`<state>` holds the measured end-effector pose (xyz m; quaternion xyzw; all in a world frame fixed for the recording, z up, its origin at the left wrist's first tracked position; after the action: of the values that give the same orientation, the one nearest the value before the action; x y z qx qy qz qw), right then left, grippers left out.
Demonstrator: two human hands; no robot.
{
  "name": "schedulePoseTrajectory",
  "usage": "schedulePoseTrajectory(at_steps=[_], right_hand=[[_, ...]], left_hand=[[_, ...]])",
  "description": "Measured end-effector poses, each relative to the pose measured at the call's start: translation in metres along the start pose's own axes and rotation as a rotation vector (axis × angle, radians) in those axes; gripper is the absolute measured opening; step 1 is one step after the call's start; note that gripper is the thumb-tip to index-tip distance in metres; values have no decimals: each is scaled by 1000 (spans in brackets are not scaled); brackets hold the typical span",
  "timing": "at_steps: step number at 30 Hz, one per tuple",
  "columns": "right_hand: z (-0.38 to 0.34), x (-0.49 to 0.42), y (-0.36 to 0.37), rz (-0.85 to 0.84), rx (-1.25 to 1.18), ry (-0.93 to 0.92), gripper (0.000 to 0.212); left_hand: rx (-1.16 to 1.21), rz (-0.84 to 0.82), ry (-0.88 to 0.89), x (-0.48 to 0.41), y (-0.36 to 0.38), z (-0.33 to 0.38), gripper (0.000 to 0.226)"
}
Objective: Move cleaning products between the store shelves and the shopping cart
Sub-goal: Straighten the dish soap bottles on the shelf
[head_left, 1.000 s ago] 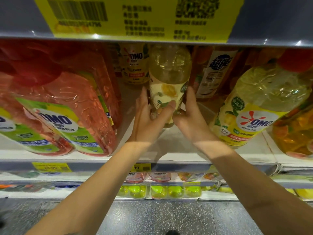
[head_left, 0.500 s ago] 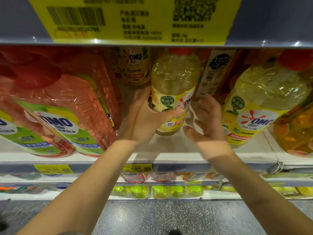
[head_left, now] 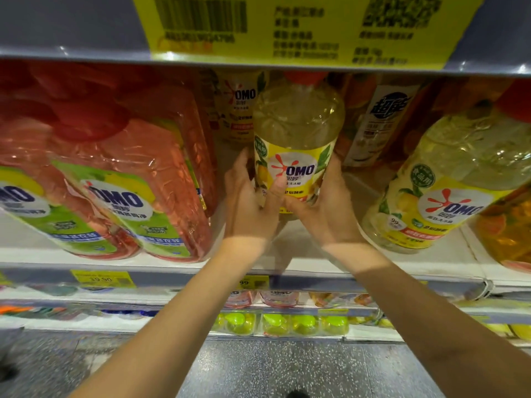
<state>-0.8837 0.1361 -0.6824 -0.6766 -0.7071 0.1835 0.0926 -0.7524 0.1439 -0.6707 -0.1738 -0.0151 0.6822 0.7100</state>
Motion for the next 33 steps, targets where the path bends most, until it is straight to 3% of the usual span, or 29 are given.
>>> schedulePoseTrajectory(at_steps=[3,8,17,20,22,24,26,28,33], right_hand=[[-5,-3,1,1,39,-26,97],[-13,-18,11,-21,83,10,79],[-5,-71,38,-79,154,47,89],[-12,-76,45,-151,183,132,58],[-16,-78,48,-168,32,188,43],[-20,-83,51,-140,-392,268,40],[-19,-88,54,-139,-666,302,29],[-17,-90,55,-153,-695,342,32],[-16,-84,56,-154,-373,261,29]], left_hand=[[-4,-29,16,6,0,-1,70],[-50,-48,-32,15,-8,-7,70],[-18,-88,-130,1,-14,-14,74],[7,-83,-181,-6,-15,-8,77],[24,-73,-184,-9,-16,-9,71],[27,-68,-172,-11,-18,-9,65],[32,-86,-171,-10,-20,-7,59],[18,-84,-183,-9,-22,-7,59],[-62,-143,-291,-5,-23,-12,51]])
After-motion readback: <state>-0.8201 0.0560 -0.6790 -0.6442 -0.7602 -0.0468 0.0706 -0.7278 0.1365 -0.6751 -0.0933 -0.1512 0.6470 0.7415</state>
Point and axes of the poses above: each hand's wrist, its own x-axis away from the middle knuckle, its own y-axis out of the palm, z = x × y, the point moved 1 cm from there along -x, towards the middle knuckle, and after that the axes turned 11 degrees about -z, right-handed, at the moved point
